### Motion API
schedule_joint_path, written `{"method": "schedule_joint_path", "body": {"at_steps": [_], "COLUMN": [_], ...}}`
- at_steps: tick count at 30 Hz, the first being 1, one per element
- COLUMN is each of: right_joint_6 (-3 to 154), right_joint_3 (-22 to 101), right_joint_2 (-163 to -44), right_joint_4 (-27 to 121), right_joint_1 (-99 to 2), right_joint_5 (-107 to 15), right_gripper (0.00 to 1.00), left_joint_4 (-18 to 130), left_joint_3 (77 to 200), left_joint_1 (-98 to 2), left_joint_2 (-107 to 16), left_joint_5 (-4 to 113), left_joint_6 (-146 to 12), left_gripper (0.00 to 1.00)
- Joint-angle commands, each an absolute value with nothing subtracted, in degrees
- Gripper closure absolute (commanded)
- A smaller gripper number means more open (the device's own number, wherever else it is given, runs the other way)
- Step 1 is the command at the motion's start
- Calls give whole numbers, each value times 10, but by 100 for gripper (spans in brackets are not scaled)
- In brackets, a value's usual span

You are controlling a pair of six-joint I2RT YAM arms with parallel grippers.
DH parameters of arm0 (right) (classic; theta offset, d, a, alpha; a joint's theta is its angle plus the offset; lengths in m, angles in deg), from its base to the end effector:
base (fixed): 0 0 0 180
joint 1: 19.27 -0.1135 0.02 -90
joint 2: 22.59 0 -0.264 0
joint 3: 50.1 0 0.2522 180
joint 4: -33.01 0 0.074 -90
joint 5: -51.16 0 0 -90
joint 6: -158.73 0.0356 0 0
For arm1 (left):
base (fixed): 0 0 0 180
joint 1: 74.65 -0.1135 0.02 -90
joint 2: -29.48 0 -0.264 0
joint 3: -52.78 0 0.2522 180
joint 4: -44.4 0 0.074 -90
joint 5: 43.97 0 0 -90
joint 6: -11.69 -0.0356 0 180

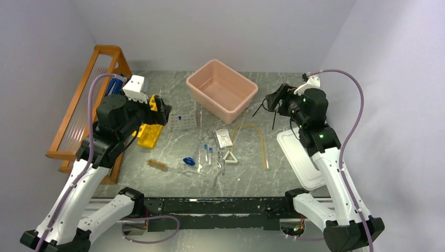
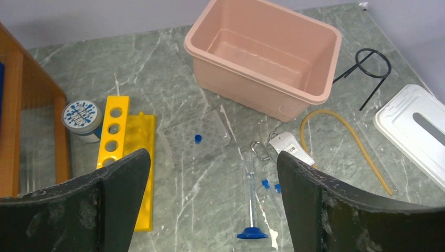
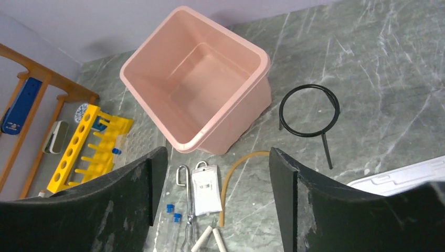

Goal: Organize the chemistry lab equipment

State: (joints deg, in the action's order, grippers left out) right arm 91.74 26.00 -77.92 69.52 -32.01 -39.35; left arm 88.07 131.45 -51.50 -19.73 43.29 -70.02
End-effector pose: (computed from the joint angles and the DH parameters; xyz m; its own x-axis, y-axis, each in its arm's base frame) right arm 0.2059 0.0469 0.3903 -0.3330 0.3255 -0.8850 -0.1072 0.9194 0.3785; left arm 0.1600 -0.0666 0.4105 -0.2738 -0.0396 -0.9610 0.3139 0.9408 -0.1282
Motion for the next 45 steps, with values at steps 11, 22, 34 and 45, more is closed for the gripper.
{"method": "schedule_joint_path", "body": {"at_steps": [11, 22, 34, 45], "right_joint_6": [960, 956, 1021, 1014], "right_joint_3": [236, 240, 77, 32], "right_joint_2": [-768, -788, -804, -945], "right_joint_4": [702, 902, 867, 727], "right_joint_1": [-336, -338, -340, -353], "right_joint_5": [-416, -465, -330, -314], "right_gripper": [19, 32, 43, 49], "left_joint_4": [822, 897, 761, 727], "left_joint_3": [1268, 1229, 1097, 1078], "left_joint_1": [-533, -535, -535, -534], "left_joint_2": [-115, -86, -74, -136], "left_joint_5": [503, 492, 696, 725], "left_joint_6": [-654, -557, -529, -532], "left_gripper": [3, 3, 5, 9]}}
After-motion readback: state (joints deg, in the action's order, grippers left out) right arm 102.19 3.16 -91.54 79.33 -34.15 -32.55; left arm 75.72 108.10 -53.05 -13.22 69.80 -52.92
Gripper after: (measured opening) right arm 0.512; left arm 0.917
